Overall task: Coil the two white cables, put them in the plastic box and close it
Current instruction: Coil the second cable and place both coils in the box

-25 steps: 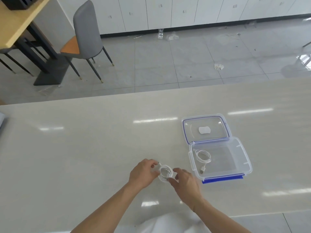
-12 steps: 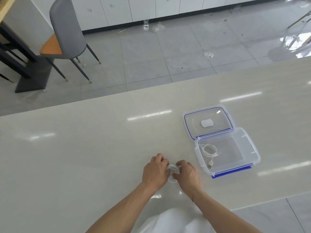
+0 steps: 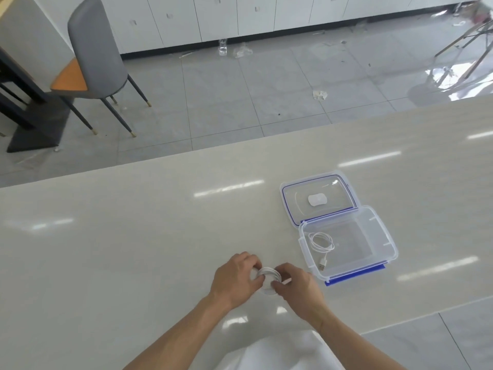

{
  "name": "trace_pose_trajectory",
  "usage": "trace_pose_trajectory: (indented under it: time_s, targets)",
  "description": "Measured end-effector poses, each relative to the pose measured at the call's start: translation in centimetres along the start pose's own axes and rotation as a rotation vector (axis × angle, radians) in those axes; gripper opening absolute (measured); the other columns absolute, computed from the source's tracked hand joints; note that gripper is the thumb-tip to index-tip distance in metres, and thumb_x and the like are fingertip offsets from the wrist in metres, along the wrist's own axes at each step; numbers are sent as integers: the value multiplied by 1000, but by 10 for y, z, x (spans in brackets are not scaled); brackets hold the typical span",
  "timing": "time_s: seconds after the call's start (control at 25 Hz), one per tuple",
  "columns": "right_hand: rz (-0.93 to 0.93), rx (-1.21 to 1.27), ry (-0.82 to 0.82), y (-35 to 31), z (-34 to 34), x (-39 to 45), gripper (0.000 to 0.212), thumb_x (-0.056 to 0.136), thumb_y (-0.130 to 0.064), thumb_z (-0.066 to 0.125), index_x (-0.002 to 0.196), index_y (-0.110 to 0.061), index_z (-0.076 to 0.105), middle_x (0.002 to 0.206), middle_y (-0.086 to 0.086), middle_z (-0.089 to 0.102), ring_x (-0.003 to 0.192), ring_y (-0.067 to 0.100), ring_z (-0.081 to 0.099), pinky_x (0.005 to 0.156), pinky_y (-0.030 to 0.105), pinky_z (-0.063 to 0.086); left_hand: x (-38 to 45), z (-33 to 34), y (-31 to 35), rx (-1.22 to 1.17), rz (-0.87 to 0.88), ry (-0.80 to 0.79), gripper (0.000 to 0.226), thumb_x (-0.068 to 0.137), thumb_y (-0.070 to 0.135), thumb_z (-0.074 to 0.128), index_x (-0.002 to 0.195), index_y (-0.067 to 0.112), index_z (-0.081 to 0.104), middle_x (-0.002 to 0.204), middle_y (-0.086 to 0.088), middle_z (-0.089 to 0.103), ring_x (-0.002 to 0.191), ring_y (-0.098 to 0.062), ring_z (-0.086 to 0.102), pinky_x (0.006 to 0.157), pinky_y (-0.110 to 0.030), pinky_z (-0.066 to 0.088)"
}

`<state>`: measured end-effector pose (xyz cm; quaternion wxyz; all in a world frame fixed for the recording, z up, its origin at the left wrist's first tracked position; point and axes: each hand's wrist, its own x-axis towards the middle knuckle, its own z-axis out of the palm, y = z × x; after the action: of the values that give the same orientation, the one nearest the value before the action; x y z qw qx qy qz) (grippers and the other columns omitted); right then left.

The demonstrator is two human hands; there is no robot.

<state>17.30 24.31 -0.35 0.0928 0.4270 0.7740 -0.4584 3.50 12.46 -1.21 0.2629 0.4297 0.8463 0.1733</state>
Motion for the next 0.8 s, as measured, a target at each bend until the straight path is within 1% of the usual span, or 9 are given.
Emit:
trace_pose_trajectory:
  time_s: [0.04,0.12,0.24,0.32,0.36,0.48,0.6,0.68,0.8]
  targets:
    - [-13,35,0,1,-10,-6,18,82,-24,72,98,-33,70,88,-11,74,76,7,71,66,22,53,0,-8,5,-38,20,-14,21,85,49,58,98,33,61,101,18,61,96,-5,56,75,-27,49]
    - [-38,142,5,4,-32,-18,20,79,-25,75,94,-37,71,82,-13,76,69,3,71,67,26,57,2,-23,20,-96,65,-49,22,83,52,62,96,35,61,98,20,61,91,-2,55,74,-25,48]
    - [-33,309,60,12,-72,-26,24,76,-19,80,87,-38,71,78,-9,78,64,15,72,66,33,61,17,-36,55,-122,142,-63,24,82,54,64,96,35,63,97,20,62,89,-1,56,76,-25,49]
    - [0,367,115,20,-98,-24,23,76,-19,81,85,-39,72,77,-5,79,67,23,74,69,38,62,35,-36,83,-113,178,-56,23,83,53,65,96,35,64,98,19,63,89,-3,55,77,-27,49]
    - [15,389,140,27,-111,-22,22,76,-20,80,85,-38,72,77,-5,79,68,24,74,70,39,63,46,-34,99,-105,195,-55,23,83,52,65,97,34,65,98,19,64,89,-3,54,77,-28,49]
    - [46,418,207,48,-145,-8,17,78,-22,79,84,-37,73,78,-8,79,71,21,75,69,37,63,83,-25,142,-54,227,-70,23,85,50,66,98,32,66,100,15,66,88,-6,52,76,-30,48]
    - [127,474,246,65,-174,13,16,78,-20,78,80,-35,74,77,-5,79,68,20,73,63,32,62,123,-14,175,21,222,-113,22,85,47,67,101,31,66,105,13,68,93,-12,59,75,-30,46]
    - [168,447,256,73,-185,30,15,79,-17,76,79,-31,72,75,-3,78,66,19,71,64,35,63,143,-5,185,31,187,-157,23,84,45,69,101,30,68,105,11,69,92,-13,62,73,-28,46]
    - [187,239,208,78,-188,50,12,80,-19,70,84,-31,68,78,-4,76,69,18,73,72,39,63,161,13,186,74,108,-196,23,84,43,69,101,28,70,102,9,71,85,-14,62,70,-28,47]
